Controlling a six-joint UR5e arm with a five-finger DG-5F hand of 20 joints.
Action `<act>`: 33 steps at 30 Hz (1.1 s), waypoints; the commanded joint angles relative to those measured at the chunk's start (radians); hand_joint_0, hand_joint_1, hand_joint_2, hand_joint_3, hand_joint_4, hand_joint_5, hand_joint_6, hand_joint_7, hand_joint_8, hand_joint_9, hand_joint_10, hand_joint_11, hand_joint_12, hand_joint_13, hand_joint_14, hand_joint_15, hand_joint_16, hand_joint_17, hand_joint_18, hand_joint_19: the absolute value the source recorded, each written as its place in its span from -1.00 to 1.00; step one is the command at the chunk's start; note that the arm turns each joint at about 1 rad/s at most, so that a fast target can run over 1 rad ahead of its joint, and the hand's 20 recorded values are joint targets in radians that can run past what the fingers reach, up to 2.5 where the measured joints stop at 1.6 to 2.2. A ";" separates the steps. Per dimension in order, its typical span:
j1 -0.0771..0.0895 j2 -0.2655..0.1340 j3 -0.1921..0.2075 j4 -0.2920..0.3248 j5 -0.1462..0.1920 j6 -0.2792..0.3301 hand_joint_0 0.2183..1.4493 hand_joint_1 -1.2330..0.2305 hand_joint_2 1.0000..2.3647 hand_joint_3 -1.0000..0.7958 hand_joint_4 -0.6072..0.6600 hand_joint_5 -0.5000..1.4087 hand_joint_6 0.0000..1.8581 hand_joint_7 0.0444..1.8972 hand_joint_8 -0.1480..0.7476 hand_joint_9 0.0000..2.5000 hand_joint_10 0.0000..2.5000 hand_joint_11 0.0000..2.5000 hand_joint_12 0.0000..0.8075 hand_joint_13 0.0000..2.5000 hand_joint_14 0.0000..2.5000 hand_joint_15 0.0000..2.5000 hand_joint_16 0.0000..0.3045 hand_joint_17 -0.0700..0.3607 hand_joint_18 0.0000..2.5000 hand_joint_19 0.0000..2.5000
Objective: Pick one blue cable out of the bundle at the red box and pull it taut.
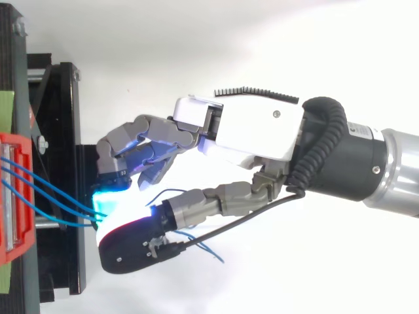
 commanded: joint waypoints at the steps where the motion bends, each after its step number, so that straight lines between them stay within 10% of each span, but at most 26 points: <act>1: 0.000 0.000 0.000 0.001 0.000 0.000 -0.38 -0.23 -0.98 -0.21 0.34 -0.69 -0.11 0.27 0.18 -0.46 -0.99 -0.35 0.09 -0.52 -0.99 -0.80 -0.61 -0.05 -0.39 -0.61; 33: 0.000 0.000 -0.001 -0.001 0.000 0.001 -0.16 -0.54 -0.98 -0.20 0.11 -0.71 -0.08 0.27 0.09 -0.48 -0.99 -0.35 0.03 -0.53 -0.99 -0.82 -0.64 -0.10 -0.40 -0.68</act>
